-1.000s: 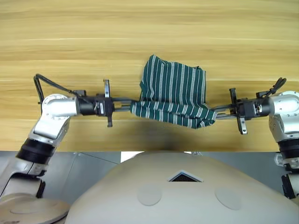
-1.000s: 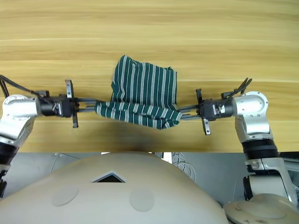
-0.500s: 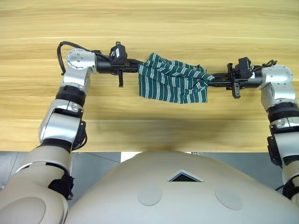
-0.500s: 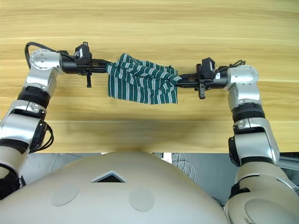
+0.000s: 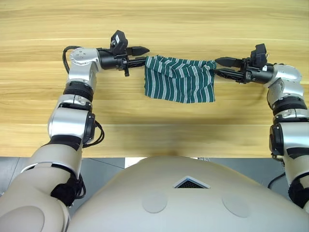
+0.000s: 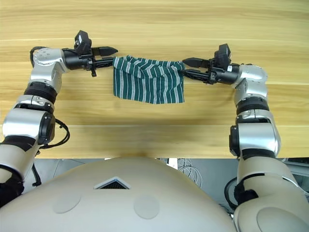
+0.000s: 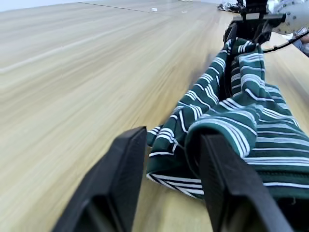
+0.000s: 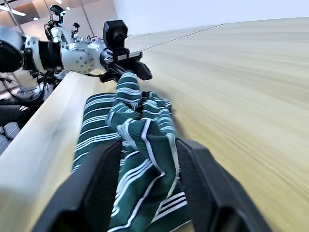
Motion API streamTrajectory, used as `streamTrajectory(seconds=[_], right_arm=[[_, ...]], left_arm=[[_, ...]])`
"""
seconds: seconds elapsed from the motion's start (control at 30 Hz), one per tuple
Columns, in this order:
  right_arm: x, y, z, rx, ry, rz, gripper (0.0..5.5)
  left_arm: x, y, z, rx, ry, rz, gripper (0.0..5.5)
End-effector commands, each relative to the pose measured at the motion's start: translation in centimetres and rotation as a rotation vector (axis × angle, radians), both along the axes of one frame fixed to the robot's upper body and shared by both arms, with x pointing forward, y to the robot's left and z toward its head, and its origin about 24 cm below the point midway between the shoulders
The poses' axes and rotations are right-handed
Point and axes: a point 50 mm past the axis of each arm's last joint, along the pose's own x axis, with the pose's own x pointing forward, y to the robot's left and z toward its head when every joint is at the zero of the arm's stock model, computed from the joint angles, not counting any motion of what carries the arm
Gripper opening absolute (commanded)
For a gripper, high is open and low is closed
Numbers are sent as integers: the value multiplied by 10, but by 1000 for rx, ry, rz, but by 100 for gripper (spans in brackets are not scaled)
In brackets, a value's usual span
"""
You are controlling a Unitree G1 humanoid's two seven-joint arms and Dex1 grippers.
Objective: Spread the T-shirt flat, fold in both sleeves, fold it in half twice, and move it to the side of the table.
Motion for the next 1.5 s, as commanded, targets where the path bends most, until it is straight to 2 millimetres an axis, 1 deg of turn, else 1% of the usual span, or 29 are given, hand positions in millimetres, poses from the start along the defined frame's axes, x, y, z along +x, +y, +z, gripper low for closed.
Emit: streamTrajectory(seconds=[0.03,0.07,0.13,0.27,0.33,0.4,0.47,0.53,0.6,0.67,0.7,0.73,0.77,0.8,0.83,0.87,0.97,1.03,1.1,1.23,1.33,1.5], right_arm=[[13,7,4,-25,-50,-90,281],[15,7,3,-33,-59,-123,285],[20,6,4,-23,-70,-201,285],[26,1,0,-76,-60,-354,285],[27,-4,-1,-61,-34,-418,285],[24,-9,-7,-110,-15,-458,285],[23,-14,-10,-160,-16,-507,285],[23,-18,-7,-173,-70,-527,285],[20,-17,7,-93,-182,-466,285],[13,-15,23,-4,-314,-386,285],[6,-11,33,53,-386,-325,285],[-6,-5,44,100,-449,-231,285],[-19,2,50,118,-483,-129,285],[-32,15,52,89,-496,-8,285],[-39,26,52,70,-490,78,285],[-43,37,51,53,-473,146,285],[-46,65,44,21,-409,271,285],[-46,84,35,-15,-364,331,285],[-43,100,30,-40,-345,380,285],[-31,122,28,-69,-312,408,285],[-18,129,16,-149,-281,361,285],[2,125,6,-190,-241,270,285]], left_arm=[[7,4,2,-32,32,78,234],[8,6,1,-51,51,114,252],[8,14,-4,-80,97,206,270],[2,29,-18,-121,171,352,341],[1,34,-20,-154,175,410,368],[1,37,-18,-197,167,439,396],[-1,43,-17,-212,131,477,439],[-2,57,-11,-245,50,554,471],[-6,68,0,-299,-89,611,502],[-15,73,11,-365,-221,648,505],[-22,74,17,-390,-291,681,505],[-31,74,21,-404,-357,718,505],[-40,72,24,-407,-407,752,505],[-48,68,25,-401,-444,782,505],[-54,63,25,-391,-466,799,505],[-59,57,25,-374,-483,810,505],[-66,46,27,-355,-504,818,505],[-69,45,30,-356,-507,832,505],[-71,45,31,-361,-504,842,505],[-73,43,32,-368,-501,845,505],[-75,40,34,-380,-505,844,505],[-77,36,35,-402,-500,842,505]])
